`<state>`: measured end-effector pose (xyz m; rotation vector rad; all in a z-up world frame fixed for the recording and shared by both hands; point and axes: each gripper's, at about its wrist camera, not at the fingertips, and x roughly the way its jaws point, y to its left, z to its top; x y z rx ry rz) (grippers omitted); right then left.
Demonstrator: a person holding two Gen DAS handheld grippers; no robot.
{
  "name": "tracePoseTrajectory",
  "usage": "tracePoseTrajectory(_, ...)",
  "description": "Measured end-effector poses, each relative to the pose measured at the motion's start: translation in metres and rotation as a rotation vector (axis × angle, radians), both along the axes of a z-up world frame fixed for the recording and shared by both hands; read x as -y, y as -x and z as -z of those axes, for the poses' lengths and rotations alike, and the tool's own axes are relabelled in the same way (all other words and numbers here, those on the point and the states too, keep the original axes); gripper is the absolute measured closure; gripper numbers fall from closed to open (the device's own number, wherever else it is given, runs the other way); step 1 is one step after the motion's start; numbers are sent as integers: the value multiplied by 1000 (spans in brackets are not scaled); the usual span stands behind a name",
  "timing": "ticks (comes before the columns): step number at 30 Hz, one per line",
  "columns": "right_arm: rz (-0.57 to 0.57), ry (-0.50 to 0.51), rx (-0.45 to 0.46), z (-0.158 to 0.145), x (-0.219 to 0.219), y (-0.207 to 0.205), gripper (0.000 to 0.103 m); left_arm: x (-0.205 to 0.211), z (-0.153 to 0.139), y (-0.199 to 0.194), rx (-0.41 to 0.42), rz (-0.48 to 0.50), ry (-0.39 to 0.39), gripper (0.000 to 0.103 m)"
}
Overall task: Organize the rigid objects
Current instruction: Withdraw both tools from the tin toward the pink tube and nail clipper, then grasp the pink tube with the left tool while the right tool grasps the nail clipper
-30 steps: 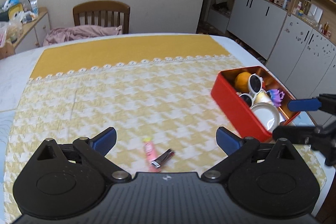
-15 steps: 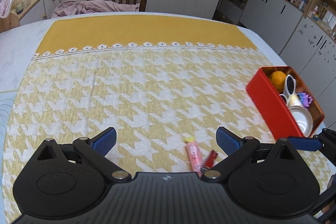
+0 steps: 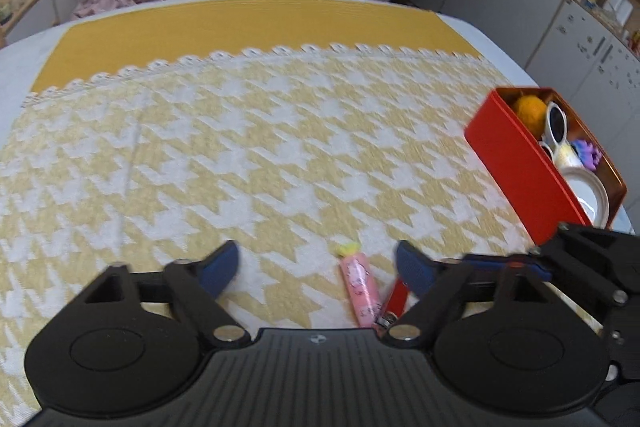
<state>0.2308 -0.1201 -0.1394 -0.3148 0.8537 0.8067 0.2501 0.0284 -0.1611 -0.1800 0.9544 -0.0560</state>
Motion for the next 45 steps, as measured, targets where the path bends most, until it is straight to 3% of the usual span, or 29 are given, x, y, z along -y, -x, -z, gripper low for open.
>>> tracePoseTrajectory(2, -11, 5, -1, 2, -3, -1, 26, 3, 3, -1, -10, 12, 4, 31)
tracePoseTrajectory(7, -26, 9, -6, 6, -6, -5, 27, 11, 8, -1, -24, 38, 21, 56)
tracePoseTrajectory(15, -53, 17, -16, 14, -11, -14, 28, 17, 11, -6, -37, 62, 55, 72)
tracePoseTrajectory(18, -61, 15, -28, 17, -13, -19, 28, 16, 13, -9, -50, 57, 80, 86)
tracePoseTrajectory(28, -79, 33, -20, 27, -15, -19, 29, -3, 12, -4, -32, -7, 61, 88)
tracePoseTrajectory(34, -90, 55, 26, 27, -12, -13, 43, -22, 13, -1, -29, -49, 73, 88)
tracePoseTrajectory(41, -65, 64, 54, 23, -3, -5, 92, -21, 10, 4, -18, -44, 53, 88)
tracePoseTrajectory(45, -58, 67, 56, 22, 4, 1, 93, -19, 9, 7, -20, -44, 48, 88)
